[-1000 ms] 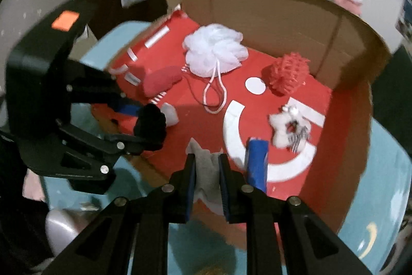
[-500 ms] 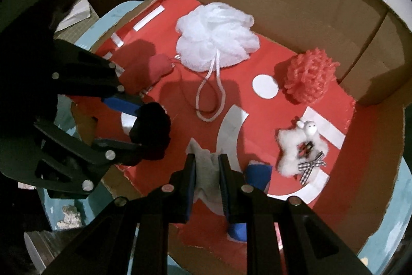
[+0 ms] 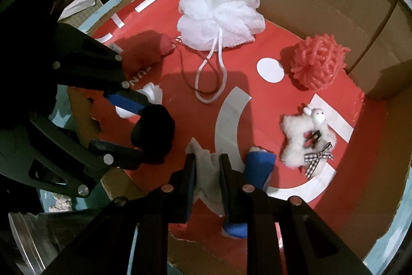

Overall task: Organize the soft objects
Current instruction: 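Lower both items onto the box floor and open both tools, then lift both open tools out of the box and move toward the table items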

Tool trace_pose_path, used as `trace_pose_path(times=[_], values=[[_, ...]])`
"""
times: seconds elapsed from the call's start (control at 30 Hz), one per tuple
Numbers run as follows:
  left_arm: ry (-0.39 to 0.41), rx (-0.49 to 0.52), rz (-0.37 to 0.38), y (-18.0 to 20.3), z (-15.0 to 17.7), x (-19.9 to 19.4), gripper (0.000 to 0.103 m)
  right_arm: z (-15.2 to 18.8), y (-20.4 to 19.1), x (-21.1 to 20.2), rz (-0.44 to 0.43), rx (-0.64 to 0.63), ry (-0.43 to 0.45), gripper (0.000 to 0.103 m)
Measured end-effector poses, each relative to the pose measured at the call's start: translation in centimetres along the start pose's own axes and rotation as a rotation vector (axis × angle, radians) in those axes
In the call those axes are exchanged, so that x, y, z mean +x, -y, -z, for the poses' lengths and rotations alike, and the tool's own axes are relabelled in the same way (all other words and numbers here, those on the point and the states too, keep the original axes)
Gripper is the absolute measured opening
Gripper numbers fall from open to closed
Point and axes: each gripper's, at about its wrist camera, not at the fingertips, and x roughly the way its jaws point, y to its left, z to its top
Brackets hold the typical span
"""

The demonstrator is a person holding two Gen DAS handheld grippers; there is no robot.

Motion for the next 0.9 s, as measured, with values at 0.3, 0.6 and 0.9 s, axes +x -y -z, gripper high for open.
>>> trace_pose_path(times=[0.3,0.6,0.9], values=[[0.009,0.025,-0.021,0.8,-0.7,0.4,0.06,0.0,1.1,0.4,-0.034,0.023,-0.001,0.039],[0.082,-0.005,-0.038,1.3,-0.1,-2.7,0.069,0.3,1.6,-1.6,-0.038,0.064,0.042,0.053],[0.255,-0.085,-0.075,2.8,2.7,-9.1,0.075,2.8,0.8,-8.3,-0.007,0.136,0.19,0.075]])
